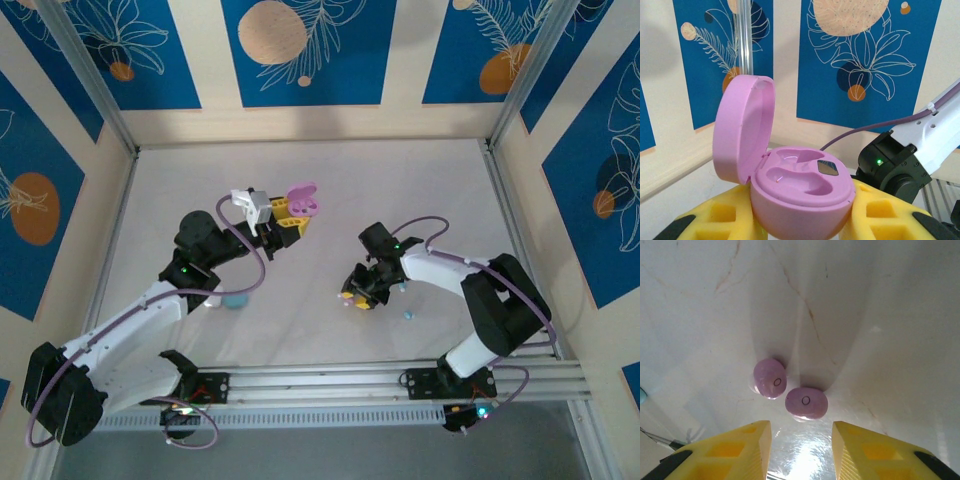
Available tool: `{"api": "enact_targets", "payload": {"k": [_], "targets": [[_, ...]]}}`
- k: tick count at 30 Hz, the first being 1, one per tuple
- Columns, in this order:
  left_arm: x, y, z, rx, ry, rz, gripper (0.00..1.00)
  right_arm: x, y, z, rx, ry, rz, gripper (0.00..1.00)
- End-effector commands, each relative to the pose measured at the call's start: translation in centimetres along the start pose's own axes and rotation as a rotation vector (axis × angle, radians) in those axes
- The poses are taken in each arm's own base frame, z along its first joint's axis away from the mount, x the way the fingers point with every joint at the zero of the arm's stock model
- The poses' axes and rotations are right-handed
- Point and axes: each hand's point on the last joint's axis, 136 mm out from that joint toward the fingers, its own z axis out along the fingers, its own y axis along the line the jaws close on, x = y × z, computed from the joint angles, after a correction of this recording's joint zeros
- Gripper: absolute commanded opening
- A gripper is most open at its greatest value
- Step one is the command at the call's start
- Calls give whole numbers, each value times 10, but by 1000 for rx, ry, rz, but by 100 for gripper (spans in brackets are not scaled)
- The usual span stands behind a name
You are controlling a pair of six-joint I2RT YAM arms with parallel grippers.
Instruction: Insert wireless bluetooth earbuds into charging case
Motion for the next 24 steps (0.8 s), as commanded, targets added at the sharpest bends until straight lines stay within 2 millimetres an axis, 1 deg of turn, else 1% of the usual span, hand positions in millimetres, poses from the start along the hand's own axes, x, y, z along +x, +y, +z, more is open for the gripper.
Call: {"api": "enact_targets", "payload": {"k": [1, 12, 17, 24], "targets": [[-4, -3, 2, 11, -5, 18, 24, 2, -5, 7, 11, 10, 28, 38], [-3, -3, 6, 19, 0, 8, 24, -3, -5, 13, 19, 7, 2, 34], [-3, -2, 7, 16, 1, 4, 24, -6, 0, 11, 12, -4, -34, 33], [0, -1, 8, 16, 7, 1, 25, -8, -1, 9, 52, -7, -86, 29]]}}
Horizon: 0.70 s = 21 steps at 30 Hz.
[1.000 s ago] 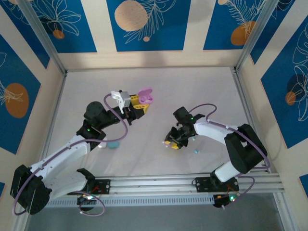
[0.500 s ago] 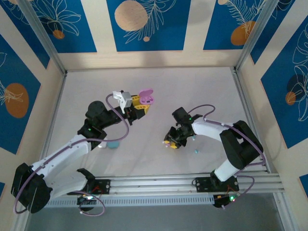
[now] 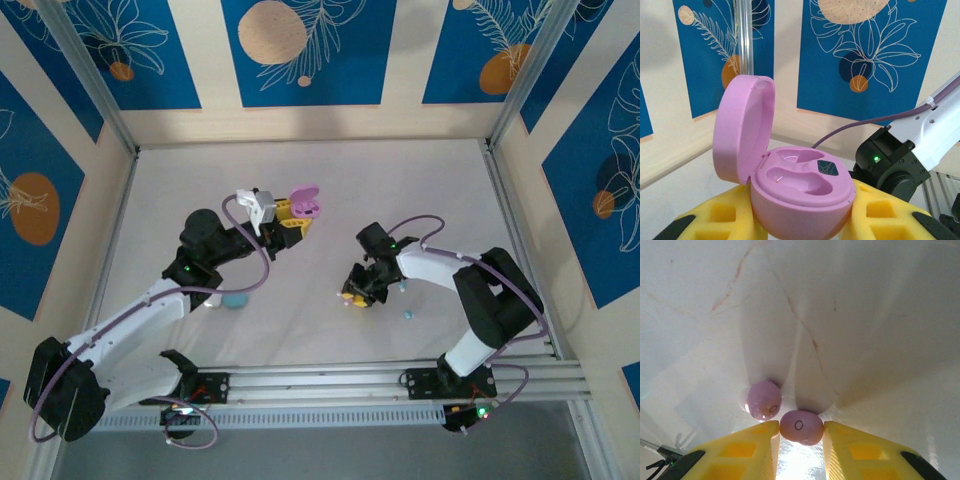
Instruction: Insert wireless bluetooth earbuds into charging case
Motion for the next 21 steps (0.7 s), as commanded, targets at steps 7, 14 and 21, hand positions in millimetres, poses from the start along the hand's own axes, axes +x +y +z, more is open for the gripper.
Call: {"api": "enact_targets", "payload": {"k": [7, 14, 21], "targets": [[-14, -5, 2, 16, -33, 19, 25, 5, -4, 2, 106, 32, -130, 27], [-15, -5, 2, 16, -34, 21, 25, 15, -6, 2, 177, 77, -273, 26], [-15, -6, 2, 17, -33, 21, 25, 20, -16, -9, 225, 112, -429, 27]]}}
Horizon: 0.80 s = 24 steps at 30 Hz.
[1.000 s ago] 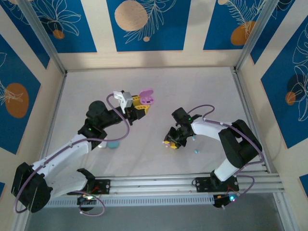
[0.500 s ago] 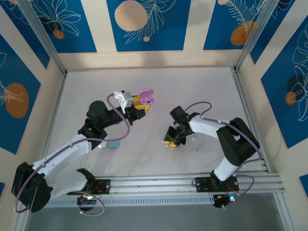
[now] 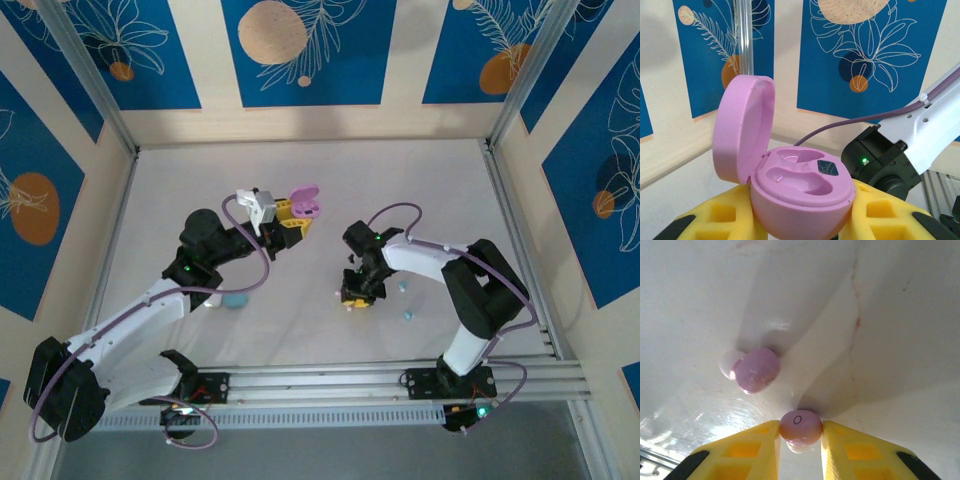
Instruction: Insert wireless bluetooth earbuds into charging case
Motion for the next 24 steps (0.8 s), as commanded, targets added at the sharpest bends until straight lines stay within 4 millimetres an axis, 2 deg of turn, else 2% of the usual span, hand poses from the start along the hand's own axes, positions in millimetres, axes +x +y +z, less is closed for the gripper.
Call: {"api": "enact_targets", "payload": {"k": [1, 7, 13, 18, 24], "targets": [[-15, -6, 2, 17, -33, 19, 25, 12, -9, -6, 50, 46, -125, 27], [-16, -6, 1, 16, -34, 20, 25, 12, -18, -11, 81, 63, -171, 28], [-16, -6, 0, 14, -34, 24, 25, 6, 2, -23, -16, 25, -113, 37], [-15, -6, 0, 15, -32, 25, 25, 7, -7, -27, 29, 24, 60, 41], [-14, -6, 0, 15, -36, 24, 25, 11, -9, -22, -12, -13, 235, 42]]}}
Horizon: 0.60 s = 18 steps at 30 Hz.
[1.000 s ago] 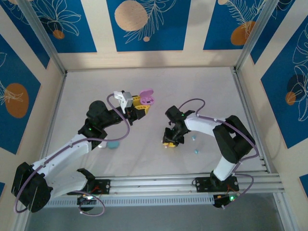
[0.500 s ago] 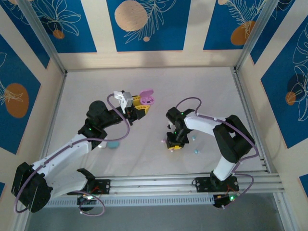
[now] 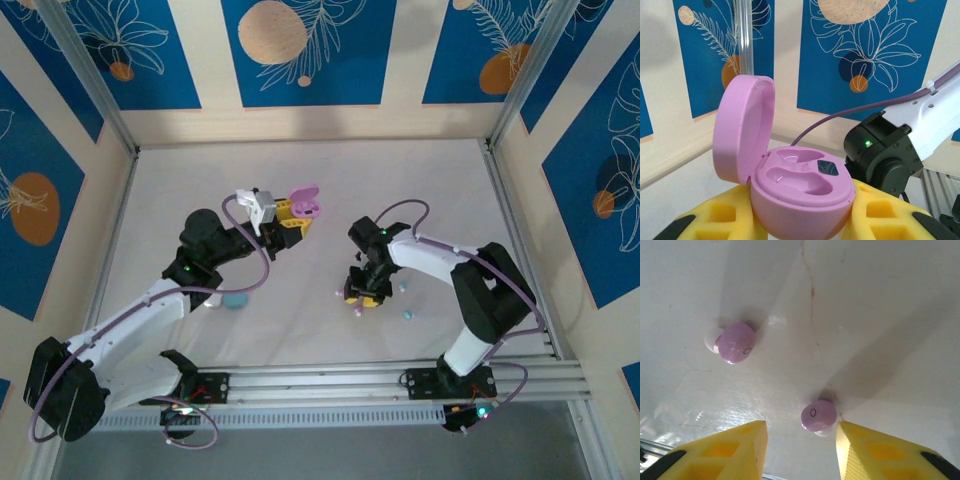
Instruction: Insert wireless bluetooth earbuds into charging case
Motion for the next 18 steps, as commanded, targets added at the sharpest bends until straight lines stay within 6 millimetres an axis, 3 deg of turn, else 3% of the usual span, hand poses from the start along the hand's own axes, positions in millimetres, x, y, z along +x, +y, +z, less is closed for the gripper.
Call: {"api": "enact_targets", "payload": {"k": [1, 11, 18], "targets": [[-15, -7, 0, 18, -36, 25, 25, 5, -3, -2, -27, -20, 147, 42], [-13, -7, 0, 19, -37, 20, 25, 5, 5, 7, -57, 15, 144, 39], [-15, -4, 5, 23, -48, 7, 25, 6, -2, 9, -17, -1, 154, 41]]}}
